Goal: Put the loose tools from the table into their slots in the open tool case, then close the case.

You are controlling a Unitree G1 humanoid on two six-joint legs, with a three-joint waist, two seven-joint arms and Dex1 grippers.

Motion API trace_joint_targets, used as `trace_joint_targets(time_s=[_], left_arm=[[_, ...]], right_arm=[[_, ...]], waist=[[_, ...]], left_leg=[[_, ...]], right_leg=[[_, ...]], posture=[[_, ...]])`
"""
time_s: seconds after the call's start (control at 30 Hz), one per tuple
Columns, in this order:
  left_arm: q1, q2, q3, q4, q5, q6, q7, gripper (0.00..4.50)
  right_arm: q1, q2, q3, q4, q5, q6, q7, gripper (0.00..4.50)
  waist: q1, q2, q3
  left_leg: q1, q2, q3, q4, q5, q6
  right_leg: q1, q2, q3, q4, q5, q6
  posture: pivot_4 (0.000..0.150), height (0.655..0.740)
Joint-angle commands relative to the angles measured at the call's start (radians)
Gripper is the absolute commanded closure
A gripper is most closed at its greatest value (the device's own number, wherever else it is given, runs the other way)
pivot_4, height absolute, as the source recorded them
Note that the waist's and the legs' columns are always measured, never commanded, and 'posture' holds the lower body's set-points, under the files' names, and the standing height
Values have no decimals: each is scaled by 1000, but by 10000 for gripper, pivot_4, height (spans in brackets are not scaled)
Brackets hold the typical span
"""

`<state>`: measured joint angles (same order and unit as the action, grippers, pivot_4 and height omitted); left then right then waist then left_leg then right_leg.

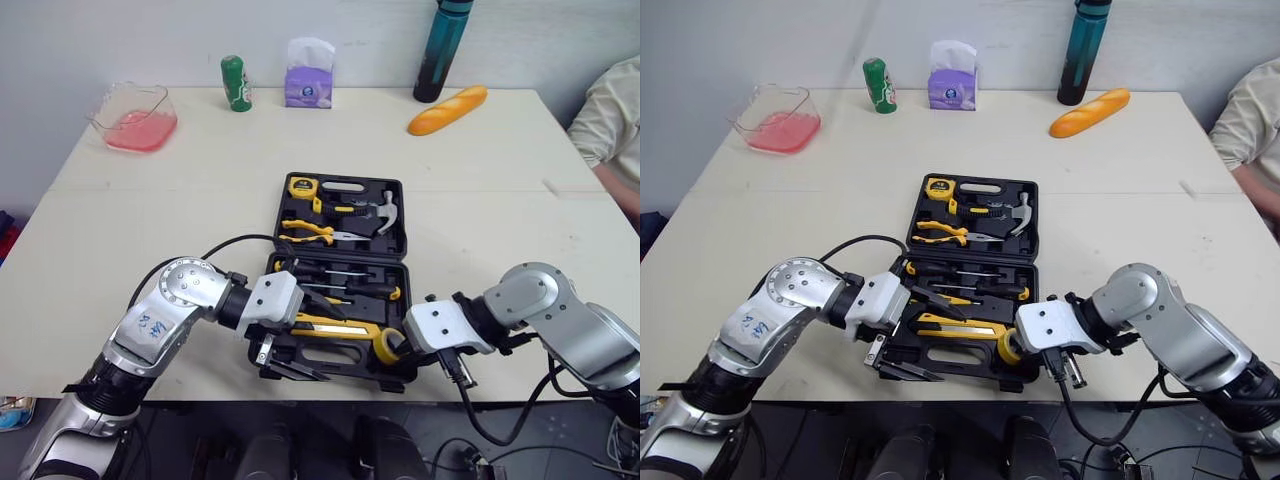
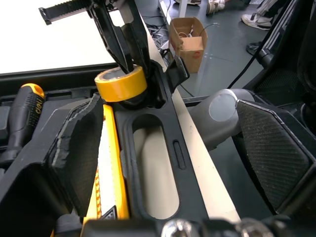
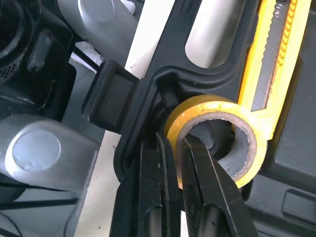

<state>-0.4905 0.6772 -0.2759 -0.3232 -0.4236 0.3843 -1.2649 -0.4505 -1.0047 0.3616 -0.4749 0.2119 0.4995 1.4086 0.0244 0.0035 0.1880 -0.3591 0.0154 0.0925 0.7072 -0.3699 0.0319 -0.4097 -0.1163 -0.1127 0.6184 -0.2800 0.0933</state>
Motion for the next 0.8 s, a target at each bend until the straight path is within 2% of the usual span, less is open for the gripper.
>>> trace_joint_targets(time_s=[0.03,0.33,0.4,0.43,0.5,0.63,0.8], left_arm=[[-18,-6,9,6,4,-18,-7,0],[-32,-13,4,18,6,-27,-15,0],[-34,-14,4,21,6,-27,-17,0],[-36,-14,4,23,6,-28,-19,0],[-39,-14,5,28,5,-30,-26,0],[-48,-16,3,39,6,-34,-35,0],[-56,-24,0,53,4,-38,-42,0]], right_arm=[[24,-25,-3,-41,25,28,23,44672],[45,-13,-6,-50,13,31,-7,44672],[43,-20,-29,-75,57,70,3,35885],[40,-24,-43,-87,84,88,13,32948],[27,-27,-91,-110,158,128,29,23290],[31,-8,-160,-97,213,138,-10,3319],[71,93,-231,-21,217,46,-118,3319]], waist=[[-1,0,0],[-1,0,0],[-1,0,0],[-1,0,0],[-1,0,0],[-2,0,0],[-2,0,0]], left_leg=[[0,0,0,0,0,0],[0,0,0,0,0,0],[0,0,0,0,0,0],[0,0,0,0,0,0],[0,0,0,0,0,0],[-1,0,0,0,0,0],[-1,0,0,0,0,0]], right_leg=[[0,0,0,0,0,0],[0,0,0,0,0,0],[0,0,0,0,0,0],[0,0,0,0,0,0],[0,0,0,0,0,0],[0,0,0,-1,0,0],[0,0,0,-1,0,0]], posture=[[1500,7400],[1500,7400],[1500,7400],[1500,7400],[1500,7400],[1500,7400],[1500,7400]])
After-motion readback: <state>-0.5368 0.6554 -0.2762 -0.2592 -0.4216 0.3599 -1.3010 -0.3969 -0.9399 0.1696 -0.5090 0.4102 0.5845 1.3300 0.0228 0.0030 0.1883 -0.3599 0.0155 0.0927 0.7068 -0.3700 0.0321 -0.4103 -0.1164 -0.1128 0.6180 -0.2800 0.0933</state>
